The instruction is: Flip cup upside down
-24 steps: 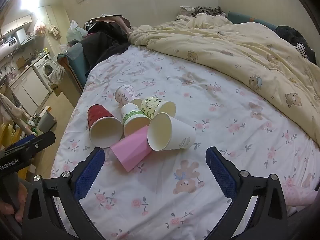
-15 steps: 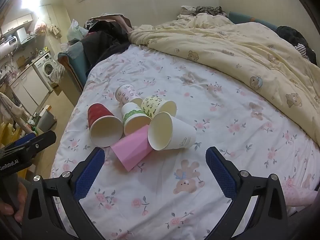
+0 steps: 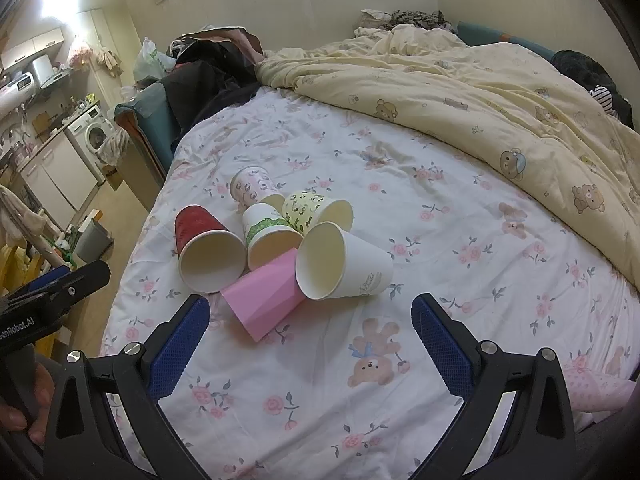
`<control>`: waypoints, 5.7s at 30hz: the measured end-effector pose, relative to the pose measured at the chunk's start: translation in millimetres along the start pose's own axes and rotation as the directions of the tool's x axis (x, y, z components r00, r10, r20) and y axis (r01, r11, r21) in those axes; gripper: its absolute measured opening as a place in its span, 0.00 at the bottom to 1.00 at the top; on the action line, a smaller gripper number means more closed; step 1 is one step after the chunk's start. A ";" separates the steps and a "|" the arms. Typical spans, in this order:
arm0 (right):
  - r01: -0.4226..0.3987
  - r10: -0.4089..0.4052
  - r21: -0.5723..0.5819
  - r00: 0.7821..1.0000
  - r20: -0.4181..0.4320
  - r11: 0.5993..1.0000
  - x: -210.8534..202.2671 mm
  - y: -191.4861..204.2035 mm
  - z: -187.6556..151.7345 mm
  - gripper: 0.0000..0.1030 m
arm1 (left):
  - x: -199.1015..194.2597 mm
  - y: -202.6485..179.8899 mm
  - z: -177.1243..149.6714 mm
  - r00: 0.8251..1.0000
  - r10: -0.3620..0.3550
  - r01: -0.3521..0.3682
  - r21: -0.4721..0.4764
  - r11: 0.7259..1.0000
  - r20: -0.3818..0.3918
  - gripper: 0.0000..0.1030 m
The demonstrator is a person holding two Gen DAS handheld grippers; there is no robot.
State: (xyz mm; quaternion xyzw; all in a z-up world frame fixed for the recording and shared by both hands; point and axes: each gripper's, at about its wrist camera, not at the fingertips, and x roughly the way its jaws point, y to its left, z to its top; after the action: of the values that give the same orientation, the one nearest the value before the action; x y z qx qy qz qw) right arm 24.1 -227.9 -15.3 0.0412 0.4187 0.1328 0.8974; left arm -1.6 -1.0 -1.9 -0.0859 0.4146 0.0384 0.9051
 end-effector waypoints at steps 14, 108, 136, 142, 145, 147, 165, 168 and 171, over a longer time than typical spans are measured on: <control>0.001 -0.001 0.002 1.000 -0.003 1.000 1.4 -0.2 -0.5 1.00 | -4.7 0.7 0.4 1.000 -0.001 0.001 0.007 1.000 0.011 1.00; 0.076 -0.016 0.276 0.976 -0.216 0.958 15.0 -87.3 -12.6 1.00 | 150.7 -124.8 -9.4 0.772 0.169 0.152 0.436 0.887 -0.612 0.62; 0.020 0.034 0.277 0.981 -0.191 0.961 0.7 -77.7 -16.8 1.00 | 103.9 -64.9 -88.4 0.769 -0.051 -0.024 -0.110 0.994 -0.637 0.72; 0.024 0.028 0.264 0.981 -0.191 0.964 0.7 -76.1 -16.6 1.00 | 104.5 -75.2 -91.3 0.766 0.003 -0.034 -0.035 0.999 -0.643 0.87; 0.023 0.028 0.263 0.981 -0.190 0.964 0.8 -75.8 -16.9 1.00 | 100.0 -81.7 -89.8 0.772 0.014 -0.020 -0.001 1.000 -0.636 0.87; 0.023 0.028 0.261 0.982 -0.189 0.965 0.7 -75.4 -17.0 1.00 | 98.3 -87.5 -87.8 0.772 0.001 0.003 0.005 1.000 -0.636 0.87; 0.021 0.025 0.220 0.979 -0.204 0.975 5.8 -63.7 -18.0 1.00 | 31.7 -52.1 -18.9 0.871 -0.059 0.083 0.028 0.996 -0.488 0.87; 0.022 0.023 0.209 0.977 -0.212 0.978 8.5 -60.5 -19.0 1.00 | 32.0 -34.4 -10.9 0.884 -0.040 0.058 0.024 0.998 -0.466 0.87; 0.025 0.019 0.200 0.976 -0.216 0.980 10.7 -58.1 -19.9 1.00 | 35.1 -20.5 -6.9 0.897 0.003 0.022 0.051 0.998 -0.442 0.87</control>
State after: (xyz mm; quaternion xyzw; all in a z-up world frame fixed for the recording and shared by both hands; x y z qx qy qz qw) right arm 27.3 -281.5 -46.9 0.1163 0.5253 0.0921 0.8379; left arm 19.0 -22.5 -30.4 -0.0698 0.6097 0.0022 0.7895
